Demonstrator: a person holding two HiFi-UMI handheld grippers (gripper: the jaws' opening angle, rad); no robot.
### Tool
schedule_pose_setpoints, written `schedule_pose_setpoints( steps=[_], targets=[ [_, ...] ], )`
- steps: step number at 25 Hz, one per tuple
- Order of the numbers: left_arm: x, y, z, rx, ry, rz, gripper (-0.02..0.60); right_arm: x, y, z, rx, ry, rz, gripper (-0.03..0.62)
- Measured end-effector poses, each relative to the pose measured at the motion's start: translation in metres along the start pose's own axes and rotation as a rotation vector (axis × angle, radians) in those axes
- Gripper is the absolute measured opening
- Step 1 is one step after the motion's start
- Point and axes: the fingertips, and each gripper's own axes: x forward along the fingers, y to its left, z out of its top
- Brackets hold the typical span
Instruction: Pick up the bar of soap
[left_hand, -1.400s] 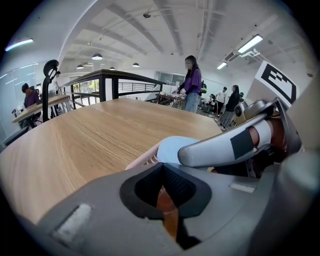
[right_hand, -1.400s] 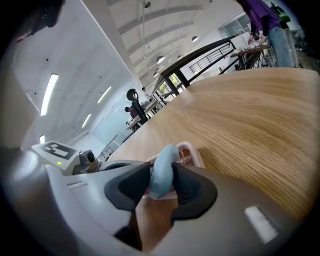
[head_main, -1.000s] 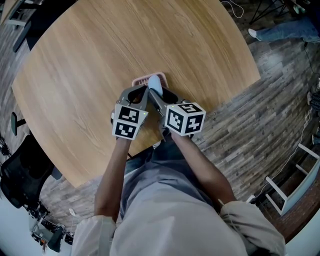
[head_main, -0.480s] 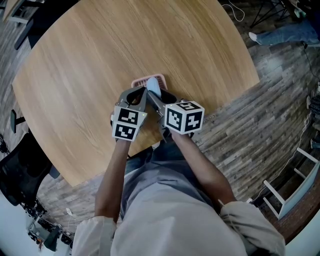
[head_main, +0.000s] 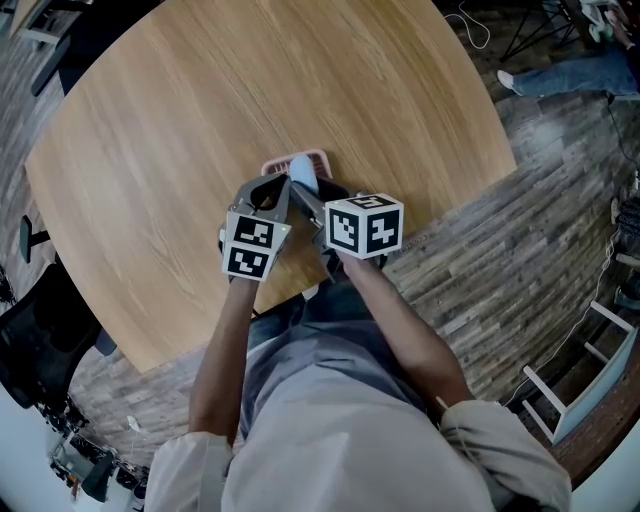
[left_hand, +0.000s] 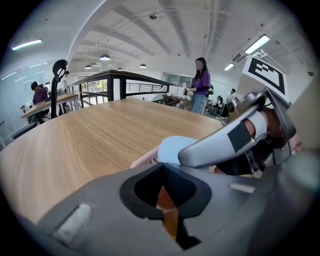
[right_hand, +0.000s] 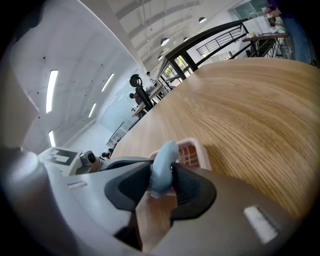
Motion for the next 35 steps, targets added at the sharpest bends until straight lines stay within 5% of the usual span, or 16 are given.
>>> schedule_pose_setpoints(
  steps=[21, 35],
  targets=[
    [-0.014, -0.012, 0.007, -0.107, -0.076, -0.013, 0.0, -0.02, 0.002, 0.003, 0.2, -0.077, 0.139, 0.135],
    [-0.032, -0.017, 0.019, -0.126, -0.128, 0.012, 0.0, -0.042, 0.018, 0.018, 0.189, -0.109, 0.202, 0.135]
  ],
)
